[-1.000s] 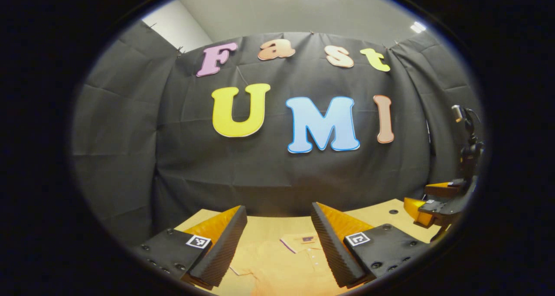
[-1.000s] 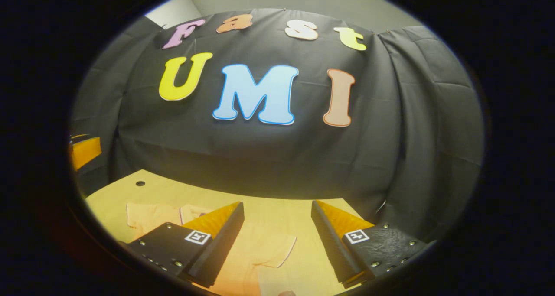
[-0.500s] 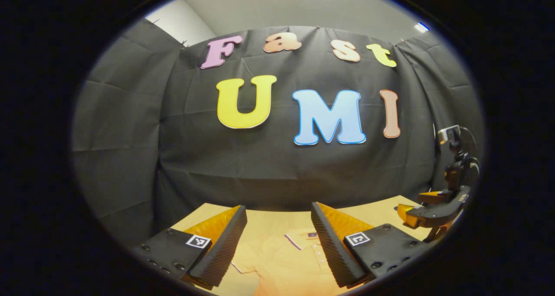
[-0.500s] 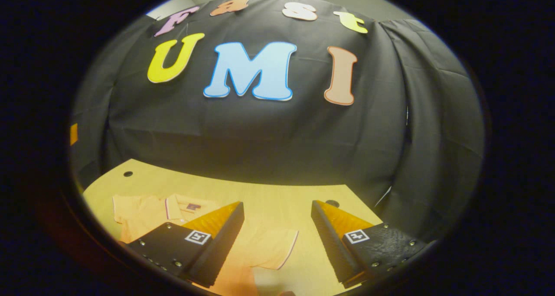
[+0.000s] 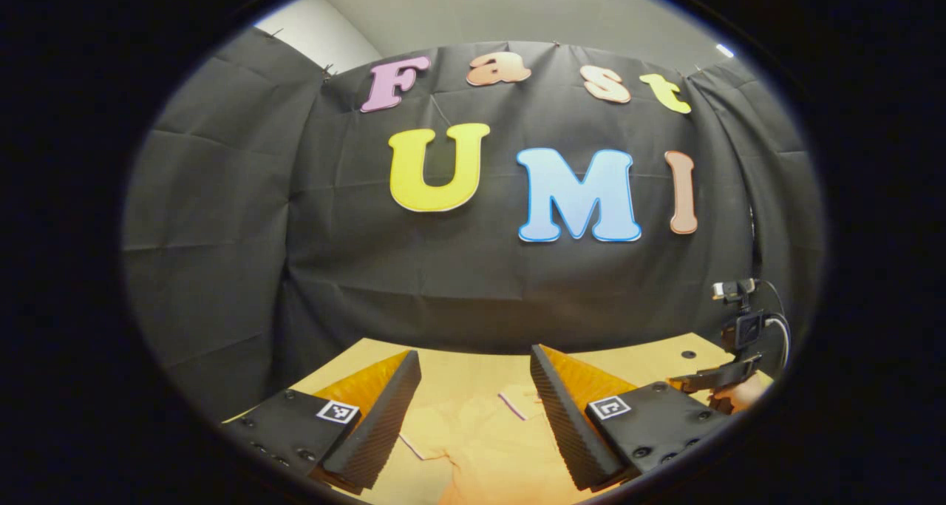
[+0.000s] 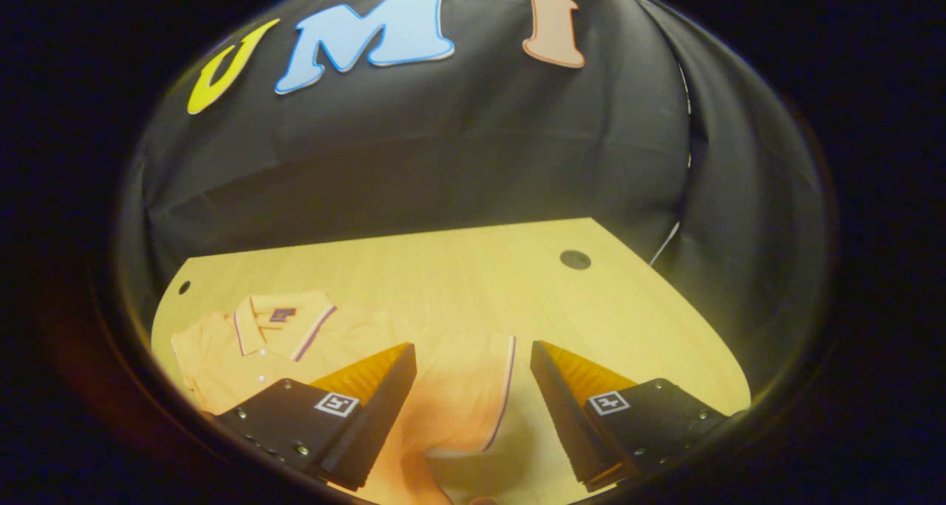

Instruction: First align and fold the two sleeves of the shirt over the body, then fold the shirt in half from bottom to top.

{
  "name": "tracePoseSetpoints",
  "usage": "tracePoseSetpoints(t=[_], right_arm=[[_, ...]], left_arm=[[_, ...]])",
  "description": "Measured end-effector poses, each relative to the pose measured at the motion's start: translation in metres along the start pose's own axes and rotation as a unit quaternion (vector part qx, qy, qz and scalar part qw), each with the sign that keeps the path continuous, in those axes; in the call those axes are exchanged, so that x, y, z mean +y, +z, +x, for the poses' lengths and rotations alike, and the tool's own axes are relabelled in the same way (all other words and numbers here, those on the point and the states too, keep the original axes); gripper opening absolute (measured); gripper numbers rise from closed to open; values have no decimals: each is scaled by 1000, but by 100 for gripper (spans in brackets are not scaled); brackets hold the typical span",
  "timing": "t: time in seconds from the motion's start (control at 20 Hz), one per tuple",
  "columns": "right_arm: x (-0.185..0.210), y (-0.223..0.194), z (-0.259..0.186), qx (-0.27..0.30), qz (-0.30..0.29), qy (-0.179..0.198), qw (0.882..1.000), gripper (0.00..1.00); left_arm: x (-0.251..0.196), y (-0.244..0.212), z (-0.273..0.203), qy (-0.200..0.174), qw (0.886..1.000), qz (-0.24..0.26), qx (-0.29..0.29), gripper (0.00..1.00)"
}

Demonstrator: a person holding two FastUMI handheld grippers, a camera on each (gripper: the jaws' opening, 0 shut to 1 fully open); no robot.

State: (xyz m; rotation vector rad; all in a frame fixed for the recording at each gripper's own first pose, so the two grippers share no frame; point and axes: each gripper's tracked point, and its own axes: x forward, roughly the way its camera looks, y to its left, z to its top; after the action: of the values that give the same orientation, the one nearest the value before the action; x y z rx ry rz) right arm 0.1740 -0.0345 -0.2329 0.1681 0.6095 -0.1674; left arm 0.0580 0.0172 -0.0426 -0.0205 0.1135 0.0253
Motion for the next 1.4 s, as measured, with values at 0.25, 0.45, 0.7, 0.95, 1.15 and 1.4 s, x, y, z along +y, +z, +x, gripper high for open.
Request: tracePoseSetpoints(t=[0.25, 0.45, 0.7, 0.95, 1.15, 1.4], right_arm=[[0, -32, 28, 67, 25, 7, 997, 97], [1, -49, 38, 93, 18, 11, 995, 97], [5, -49, 40, 90, 9, 17, 996, 85], [-2, -49, 42, 95, 24, 15, 995, 34], [1, -46, 44, 87, 5, 23, 996, 3], [20, -38, 28, 65, -40, 34, 996, 3]], left_arm=[[6, -3, -10, 12, 1000, -2, 4, 98], [7, -1, -19, 18, 1000, 3, 2, 98], [7, 2, -30, 23, 1000, 1, 0, 98], [12, 6, -42, 30, 1000, 3, -8, 98], [17, 7, -52, 37, 999, 0, -11, 98], [26, 11, -64, 50, 999, 4, -18, 98]])
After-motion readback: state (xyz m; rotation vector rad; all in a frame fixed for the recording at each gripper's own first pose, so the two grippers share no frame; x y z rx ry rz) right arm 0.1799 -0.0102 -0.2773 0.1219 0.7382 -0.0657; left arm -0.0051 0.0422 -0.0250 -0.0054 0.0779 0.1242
